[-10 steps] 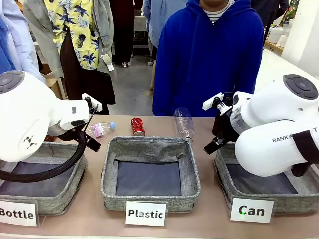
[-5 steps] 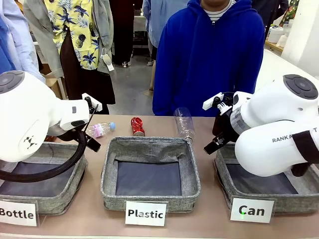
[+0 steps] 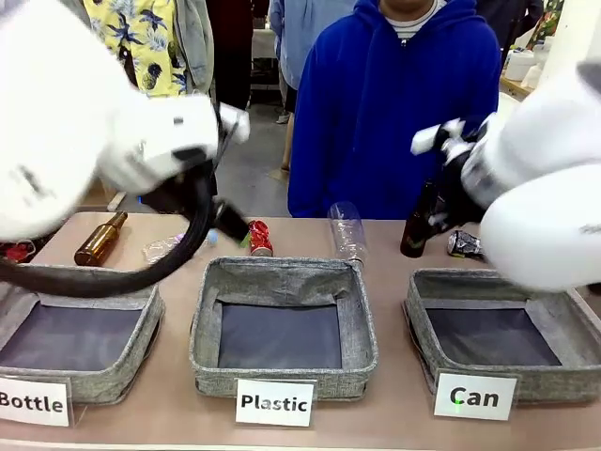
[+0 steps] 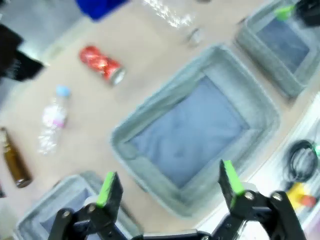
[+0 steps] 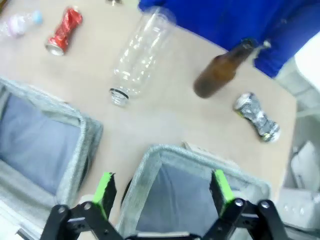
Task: Sort the can waste into the basket.
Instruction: Pick up the can waste from the table and place it in the right Fabric basket.
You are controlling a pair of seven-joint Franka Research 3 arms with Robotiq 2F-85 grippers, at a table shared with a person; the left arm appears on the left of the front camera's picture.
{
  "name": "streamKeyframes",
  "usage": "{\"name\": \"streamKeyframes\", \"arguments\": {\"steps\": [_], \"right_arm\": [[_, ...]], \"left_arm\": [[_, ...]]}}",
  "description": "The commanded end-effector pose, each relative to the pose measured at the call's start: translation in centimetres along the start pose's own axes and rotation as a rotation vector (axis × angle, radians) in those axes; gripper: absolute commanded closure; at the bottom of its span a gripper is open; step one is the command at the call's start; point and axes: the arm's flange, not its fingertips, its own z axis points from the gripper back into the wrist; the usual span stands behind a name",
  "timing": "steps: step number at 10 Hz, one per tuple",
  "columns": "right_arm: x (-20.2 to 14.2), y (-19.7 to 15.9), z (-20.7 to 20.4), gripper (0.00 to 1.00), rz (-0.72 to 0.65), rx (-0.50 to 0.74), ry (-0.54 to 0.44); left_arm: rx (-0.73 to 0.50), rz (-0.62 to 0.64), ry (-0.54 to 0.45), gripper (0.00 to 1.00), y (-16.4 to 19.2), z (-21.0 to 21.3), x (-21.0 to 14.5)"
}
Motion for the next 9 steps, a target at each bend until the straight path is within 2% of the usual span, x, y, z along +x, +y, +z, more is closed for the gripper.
{"name": "streamKeyframes", "arguments": {"steps": [1,2,3,4,5,6,7,8,9], "right_arm": [[-1.6,-1.3,5.3,0.0,-0.091,0.147,0.011],[-3.4,-3.9,6.7,0.0,-0.142,0.292,0.019],[-4.6,-7.4,6.9,0.0,-0.277,0.378,0.001],[-6.4,-10.3,6.5,0.0,-0.382,0.464,-0.005],[-8.0,-11.5,5.4,0.0,-0.416,0.443,0.02],[-9.4,-12.2,5.3,0.0,-0.367,0.509,-0.028],[-3.7,-10.9,7.9,0.0,-0.361,0.436,-0.001],[-3.7,-10.9,7.9,0.0,-0.361,0.436,-0.001],[-5.0,-14.0,7.4,0.0,-0.401,0.471,-0.005]], "left_arm": [[-0.162,0.121,-0.067,0.0,2.2,5.1,-1.1],[-0.283,0.132,-0.095,0.0,4.5,7.7,-3.5],[-0.287,0.191,-0.122,0.0,8.4,8.7,-4.5],[-0.207,0.253,-0.132,0.0,11.8,8.0,-7.1],[-0.258,0.144,-0.117,0.0,3.3,9.2,-1.8],[-0.258,0.144,-0.117,0.0,3.3,9.2,-1.8],[-0.258,0.144,-0.117,0.0,3.3,9.2,-1.8],[-0.258,0.144,-0.117,0.0,3.3,9.2,-1.8],[-0.258,0.143,-0.12,0.0,4.4,9.3,-3.4]]}}
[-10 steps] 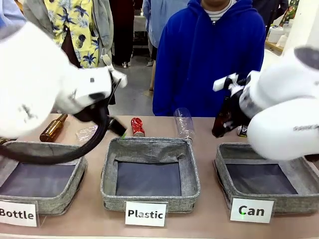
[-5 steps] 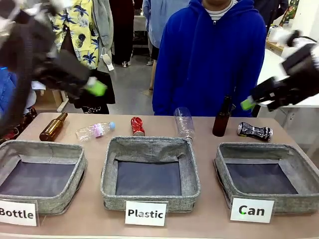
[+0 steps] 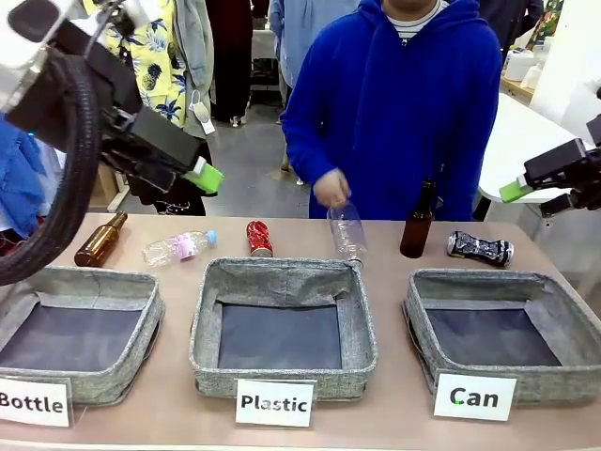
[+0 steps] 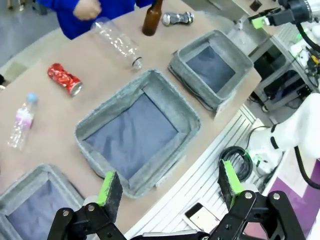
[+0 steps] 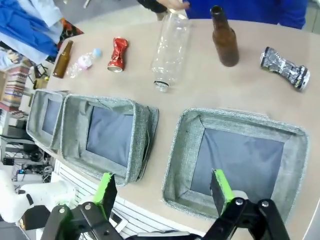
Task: Sort the can waste into the basket.
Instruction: Pick up the can waste from the table and place it in the right Fabric basket.
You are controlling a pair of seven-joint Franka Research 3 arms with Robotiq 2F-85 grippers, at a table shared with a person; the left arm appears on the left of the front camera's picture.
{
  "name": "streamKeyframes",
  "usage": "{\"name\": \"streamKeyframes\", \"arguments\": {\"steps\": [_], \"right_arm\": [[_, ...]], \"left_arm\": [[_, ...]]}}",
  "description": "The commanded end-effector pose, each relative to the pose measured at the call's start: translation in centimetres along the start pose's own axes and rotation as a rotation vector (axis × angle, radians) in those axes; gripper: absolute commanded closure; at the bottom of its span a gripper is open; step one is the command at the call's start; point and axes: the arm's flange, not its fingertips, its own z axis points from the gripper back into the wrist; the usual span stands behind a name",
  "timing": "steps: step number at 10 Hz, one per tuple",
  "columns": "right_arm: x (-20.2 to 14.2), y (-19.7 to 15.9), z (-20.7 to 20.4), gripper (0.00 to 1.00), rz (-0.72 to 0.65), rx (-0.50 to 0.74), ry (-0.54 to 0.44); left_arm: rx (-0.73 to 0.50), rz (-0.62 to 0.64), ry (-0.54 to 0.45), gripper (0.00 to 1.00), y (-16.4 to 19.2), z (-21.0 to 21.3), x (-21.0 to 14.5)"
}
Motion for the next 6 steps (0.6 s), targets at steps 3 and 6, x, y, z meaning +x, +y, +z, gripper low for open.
{"name": "streamKeyframes", "arguments": {"steps": [3,6], "right_arm": [[-0.2,-5.2,2.6,0.0,-0.107,0.139,0.129],[-2.8,-13.3,5.1,0.0,-0.305,0.413,0.097]], "left_arm": [[-0.238,0.043,0.056,0.0,6.7,4.4,-2.2],[-0.469,0.342,-0.116,0.0,17.5,7.0,-11.6]]}}
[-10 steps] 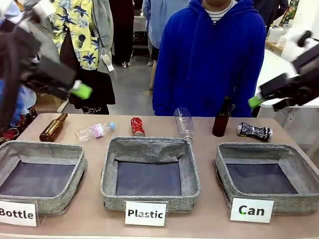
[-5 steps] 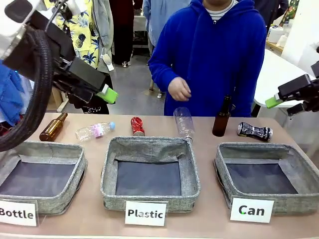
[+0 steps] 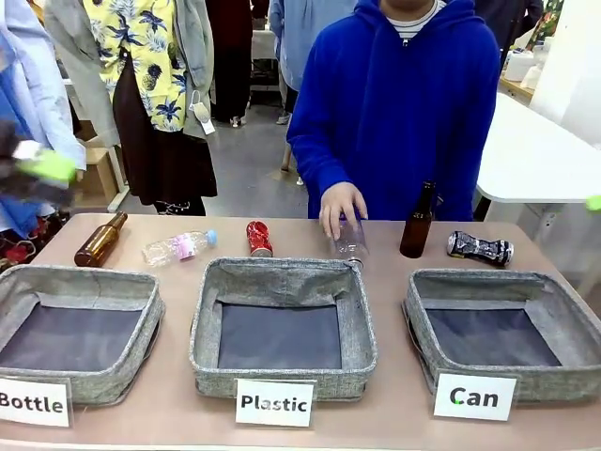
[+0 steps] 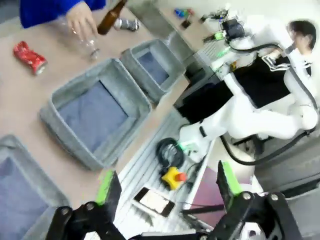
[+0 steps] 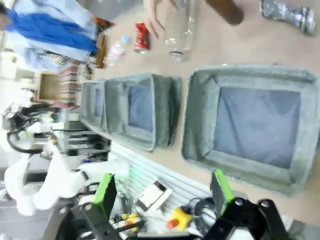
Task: Sort the can waste into the basket.
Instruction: Pick up the can waste from the table and place it in the right Fabric basket.
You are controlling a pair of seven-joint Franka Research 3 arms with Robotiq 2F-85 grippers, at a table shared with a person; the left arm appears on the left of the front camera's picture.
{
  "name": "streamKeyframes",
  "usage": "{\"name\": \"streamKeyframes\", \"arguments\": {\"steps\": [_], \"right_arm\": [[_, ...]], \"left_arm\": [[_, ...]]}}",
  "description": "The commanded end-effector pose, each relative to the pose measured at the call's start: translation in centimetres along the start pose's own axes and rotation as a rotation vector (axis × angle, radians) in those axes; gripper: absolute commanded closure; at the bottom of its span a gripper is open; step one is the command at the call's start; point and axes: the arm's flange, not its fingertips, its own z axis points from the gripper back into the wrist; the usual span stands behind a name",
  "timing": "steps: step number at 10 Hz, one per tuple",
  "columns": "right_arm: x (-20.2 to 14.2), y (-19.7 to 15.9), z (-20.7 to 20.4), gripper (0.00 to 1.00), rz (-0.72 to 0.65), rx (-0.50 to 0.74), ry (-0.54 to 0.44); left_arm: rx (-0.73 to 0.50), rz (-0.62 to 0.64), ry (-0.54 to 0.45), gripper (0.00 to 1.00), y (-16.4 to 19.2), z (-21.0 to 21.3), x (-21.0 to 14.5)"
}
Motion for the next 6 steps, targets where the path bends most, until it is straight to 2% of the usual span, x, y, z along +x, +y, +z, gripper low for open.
{"name": "streamKeyframes", "arguments": {"steps": [1,2,3,4,5,6], "right_arm": [[1.3,-3.1,1.0,0.0,-0.093,0.156,-0.011],[1.6,-5.0,1.3,0.0,-0.145,0.241,-0.036],[1.7,-6.1,1.3,0.0,-0.153,0.342,-0.047],[2.0,-6.9,0.9,0.0,-0.194,0.402,-0.05],[2.6,-7.3,-0.1,0.0,-0.207,0.427,-0.045],[0.8,-6.6,1.0,0.0,-0.195,0.325,-0.055]], "left_arm": [[-0.078,0.21,-0.138,0.0,5.8,1.9,-5.2],[-0.1,0.353,-0.206,0.0,9.3,2.3,-7.9],[-0.073,0.471,-0.26,0.0,11.2,2.5,-10.2],[-0.02,0.619,-0.242,0.0,13.0,2.1,-12.1],[0.024,0.725,-0.204,0.0,14.2,2.0,-13.2],[0.06,0.766,-0.221,0.0,14.3,1.6,-13.6]]}}
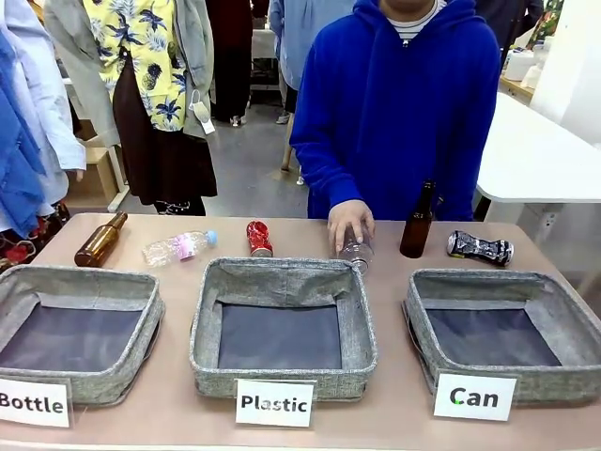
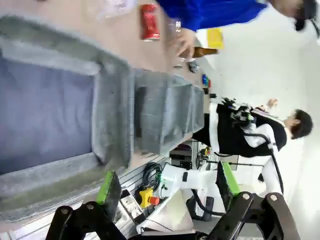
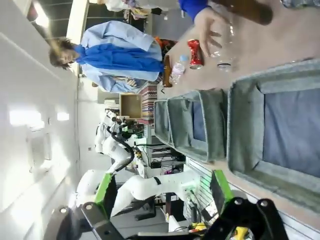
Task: Sort the can waste into the basket.
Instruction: Pick up the can waste from the table and place it in the right Fabric basket.
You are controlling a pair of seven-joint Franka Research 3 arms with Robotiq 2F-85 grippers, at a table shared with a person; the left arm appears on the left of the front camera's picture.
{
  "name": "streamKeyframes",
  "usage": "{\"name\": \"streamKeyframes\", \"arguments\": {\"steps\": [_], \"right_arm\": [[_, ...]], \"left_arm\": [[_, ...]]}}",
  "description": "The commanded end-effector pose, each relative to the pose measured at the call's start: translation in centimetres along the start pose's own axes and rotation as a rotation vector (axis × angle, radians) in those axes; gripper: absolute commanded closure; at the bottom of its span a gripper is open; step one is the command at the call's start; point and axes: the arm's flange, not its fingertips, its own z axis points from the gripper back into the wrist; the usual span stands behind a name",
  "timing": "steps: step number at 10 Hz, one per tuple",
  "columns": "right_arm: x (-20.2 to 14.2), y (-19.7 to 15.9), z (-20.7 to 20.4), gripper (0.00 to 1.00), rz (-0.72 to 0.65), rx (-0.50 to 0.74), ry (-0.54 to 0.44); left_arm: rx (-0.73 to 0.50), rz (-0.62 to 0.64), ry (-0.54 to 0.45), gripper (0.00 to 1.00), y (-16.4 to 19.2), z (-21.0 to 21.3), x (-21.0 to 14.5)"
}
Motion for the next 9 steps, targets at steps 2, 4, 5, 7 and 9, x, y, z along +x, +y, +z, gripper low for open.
{"name": "streamKeyframes", "arguments": {"steps": [2,4,5,7,9], "right_arm": [[-1.0,1.3,0.9,0.0,0.039,-0.057,-0.007],[-1.0,1.3,0.9,0.0,0.039,-0.057,-0.007],[-1.0,1.3,0.9,0.0,0.039,-0.057,-0.007],[-1.0,1.3,0.9,0.0,0.039,-0.057,-0.007],[-1.0,1.3,0.9,0.0,0.039,-0.057,-0.007]], "left_arm": [[-0.051,-0.082,-0.002,0.0,-2.1,0.5,-0.4],[-0.051,-0.082,-0.002,0.0,-2.1,0.5,-0.4],[-0.051,-0.082,-0.002,0.0,-2.1,0.5,-0.4],[-0.027,-0.06,0.006,0.0,-2.4,0.5,-0.5],[0.214,-0.169,0.102,0.0,-8.2,-4.5,1.6]]}}
